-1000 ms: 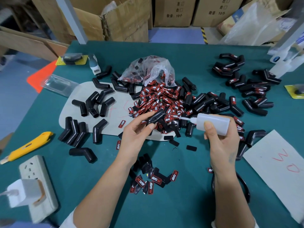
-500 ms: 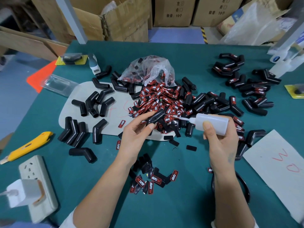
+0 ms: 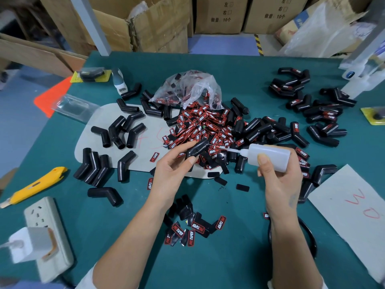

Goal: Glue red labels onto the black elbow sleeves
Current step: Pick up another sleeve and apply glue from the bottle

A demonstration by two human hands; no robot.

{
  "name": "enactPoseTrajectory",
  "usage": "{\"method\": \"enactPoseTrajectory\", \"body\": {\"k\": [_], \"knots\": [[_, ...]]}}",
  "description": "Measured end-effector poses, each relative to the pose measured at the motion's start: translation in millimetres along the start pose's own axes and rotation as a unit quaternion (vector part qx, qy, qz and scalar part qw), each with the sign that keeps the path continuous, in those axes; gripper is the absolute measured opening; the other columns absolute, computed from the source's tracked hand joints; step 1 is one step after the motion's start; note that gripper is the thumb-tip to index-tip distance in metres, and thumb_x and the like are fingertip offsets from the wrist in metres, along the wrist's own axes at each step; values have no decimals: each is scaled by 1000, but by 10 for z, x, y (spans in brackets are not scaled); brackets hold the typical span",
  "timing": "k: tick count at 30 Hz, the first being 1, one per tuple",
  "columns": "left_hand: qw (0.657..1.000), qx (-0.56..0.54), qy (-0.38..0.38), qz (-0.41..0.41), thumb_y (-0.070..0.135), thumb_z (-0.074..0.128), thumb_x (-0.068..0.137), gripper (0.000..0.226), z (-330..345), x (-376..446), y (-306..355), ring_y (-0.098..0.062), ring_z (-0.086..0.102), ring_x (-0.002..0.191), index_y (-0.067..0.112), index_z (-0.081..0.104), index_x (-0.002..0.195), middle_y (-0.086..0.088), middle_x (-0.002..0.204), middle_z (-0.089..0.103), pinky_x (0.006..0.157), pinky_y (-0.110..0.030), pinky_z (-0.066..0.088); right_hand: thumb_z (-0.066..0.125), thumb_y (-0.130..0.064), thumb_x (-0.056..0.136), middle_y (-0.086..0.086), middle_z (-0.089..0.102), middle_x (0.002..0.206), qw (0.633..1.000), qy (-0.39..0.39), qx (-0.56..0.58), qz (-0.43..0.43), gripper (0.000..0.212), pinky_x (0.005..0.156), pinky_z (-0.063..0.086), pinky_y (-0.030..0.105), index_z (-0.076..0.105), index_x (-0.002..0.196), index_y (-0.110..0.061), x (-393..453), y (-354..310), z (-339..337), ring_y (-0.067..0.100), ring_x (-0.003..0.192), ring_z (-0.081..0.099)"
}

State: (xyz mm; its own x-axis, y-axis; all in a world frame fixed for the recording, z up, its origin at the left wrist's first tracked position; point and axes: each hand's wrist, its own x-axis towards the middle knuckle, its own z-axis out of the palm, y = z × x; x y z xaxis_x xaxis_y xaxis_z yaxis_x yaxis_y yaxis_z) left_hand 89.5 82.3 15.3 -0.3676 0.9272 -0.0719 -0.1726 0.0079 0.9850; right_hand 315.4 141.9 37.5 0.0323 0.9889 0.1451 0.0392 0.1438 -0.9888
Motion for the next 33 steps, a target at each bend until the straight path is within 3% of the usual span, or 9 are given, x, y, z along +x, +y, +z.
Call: {"method": "enactPoseTrajectory", "body": {"k": [4, 19, 23, 27, 33], "knots": [[1000, -5, -3, 2, 16, 72, 95, 37, -6, 3, 2, -22, 71, 115, 37, 76, 125, 3, 127, 75, 97, -25, 54, 74, -62, 89, -10, 70, 103, 1000, 7, 7, -1, 34, 68, 51, 19, 65, 109, -36, 5, -16, 2, 13, 75, 60], [1000, -20, 9, 4, 15, 72, 93, 38, -12, 11, 9, -18, 74, 106, 38, 77, 123, 0, 118, 78, 94, -24, 55, 74, -65, 88, -10, 70, 104, 1000, 6, 9, -3, 33, 68, 51, 19, 65, 108, -40, 9, -19, -6, 15, 76, 60], [1000, -23, 10, 5, 14, 72, 94, 38, -21, 20, 0, -27, 72, 112, 39, 77, 122, 1, 122, 77, 98, -28, 56, 73, -61, 89, -9, 70, 102, 1000, 1, 6, -6, 29, 67, 51, 19, 65, 107, -40, 11, -23, -4, 14, 74, 60], [1000, -22, 9, 5, 17, 72, 92, 37, -8, 17, 7, -20, 74, 108, 39, 77, 122, 0, 121, 77, 94, -24, 55, 72, -49, 92, -11, 70, 102, 1000, -12, 0, -5, 20, 68, 51, 19, 65, 106, -38, 6, -12, 3, 14, 76, 60], [1000, -20, 6, 6, 17, 72, 93, 37, -9, 17, 7, -18, 74, 108, 38, 77, 123, 2, 122, 77, 94, -24, 55, 72, -48, 93, -12, 70, 101, 1000, -16, -2, -6, 20, 68, 51, 18, 64, 108, -37, 0, -12, 0, 13, 78, 62]]}}
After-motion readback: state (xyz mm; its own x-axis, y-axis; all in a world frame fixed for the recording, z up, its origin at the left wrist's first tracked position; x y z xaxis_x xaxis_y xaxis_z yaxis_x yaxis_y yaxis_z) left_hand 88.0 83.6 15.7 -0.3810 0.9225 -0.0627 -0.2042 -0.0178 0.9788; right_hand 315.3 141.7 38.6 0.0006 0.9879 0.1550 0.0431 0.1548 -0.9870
